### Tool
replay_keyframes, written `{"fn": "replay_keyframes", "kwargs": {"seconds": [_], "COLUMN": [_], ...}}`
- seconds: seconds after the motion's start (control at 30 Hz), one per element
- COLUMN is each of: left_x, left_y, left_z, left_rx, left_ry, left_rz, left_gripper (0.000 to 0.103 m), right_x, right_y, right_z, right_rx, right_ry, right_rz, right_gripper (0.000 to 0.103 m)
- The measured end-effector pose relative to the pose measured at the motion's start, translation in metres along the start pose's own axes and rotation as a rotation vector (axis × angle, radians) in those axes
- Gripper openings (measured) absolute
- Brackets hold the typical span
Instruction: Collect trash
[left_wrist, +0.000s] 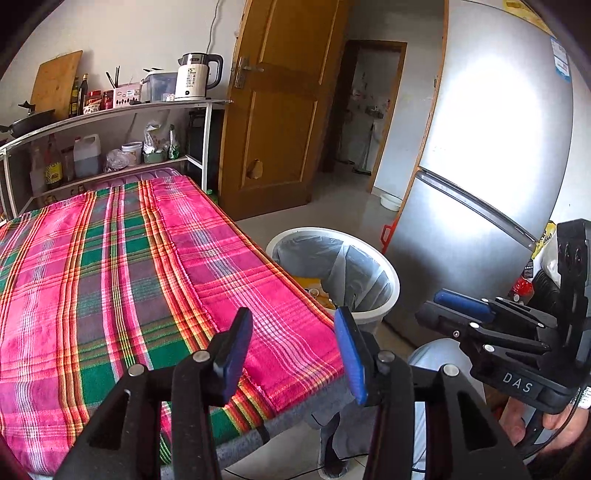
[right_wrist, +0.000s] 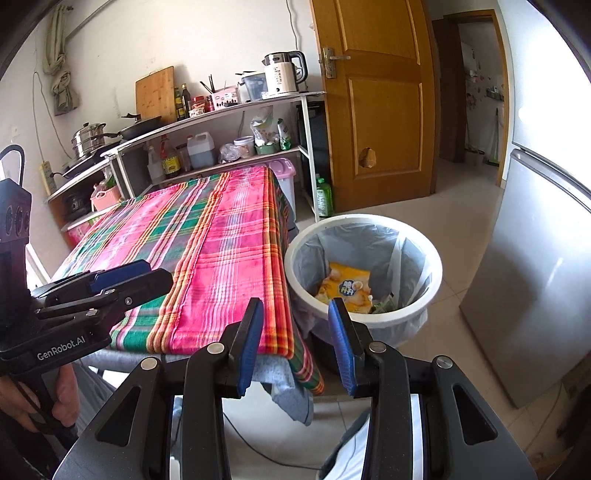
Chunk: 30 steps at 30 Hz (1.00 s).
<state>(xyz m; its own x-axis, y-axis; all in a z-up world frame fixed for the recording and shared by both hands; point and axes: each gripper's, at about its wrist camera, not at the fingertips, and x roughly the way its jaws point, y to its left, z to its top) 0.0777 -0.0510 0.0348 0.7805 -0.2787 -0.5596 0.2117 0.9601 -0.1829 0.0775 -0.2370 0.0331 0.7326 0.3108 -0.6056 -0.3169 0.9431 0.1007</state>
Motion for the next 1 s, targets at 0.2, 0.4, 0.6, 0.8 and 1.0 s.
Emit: {"fn": "replay_keyframes", "kwargs": {"seconds": [0.2, 0.4, 0.6, 0.8, 1.0], "left_x": [-0.0060, -0.0065, -0.0071, -0.0073, -0.0072], "left_y": [-0.0013, -0.0028, -0.0039, -0.0042, -0.0052], "left_z": [-0.0072, -0.0077, -0.0078, -0.0076, -0.0072], "left_rx": [0.000, 0.005, 0.010, 0.011, 0.017], "left_ry": [-0.011, -0.018, -0.021, -0.022, -0.023], "left_rz": [0.010, 0.015, 0.015, 0.015, 0.016], "left_gripper": [0.048, 0.048, 0.048, 0.048, 0.048], "right_x": [-0.0041, -0.0040, -0.0036, -0.0029, -0.0014], "right_y": [0.0027, 0.0031, 0.0037, 0.0042, 0.0047], "right_z": [-0.0029, -0.0037, -0.0036, -0.0039, -0.0042], "right_rx": [-0.010, -0.011, -0.011, -0.011, -0.013], "right_ry": [-0.013, -0.010, -0.010, -0.008, -0.005], "right_rz": [-0.007, -0.005, -0.004, -0.002, 0.002], "right_gripper": [0.038, 0.038, 0.038, 0.038, 0.041]}}
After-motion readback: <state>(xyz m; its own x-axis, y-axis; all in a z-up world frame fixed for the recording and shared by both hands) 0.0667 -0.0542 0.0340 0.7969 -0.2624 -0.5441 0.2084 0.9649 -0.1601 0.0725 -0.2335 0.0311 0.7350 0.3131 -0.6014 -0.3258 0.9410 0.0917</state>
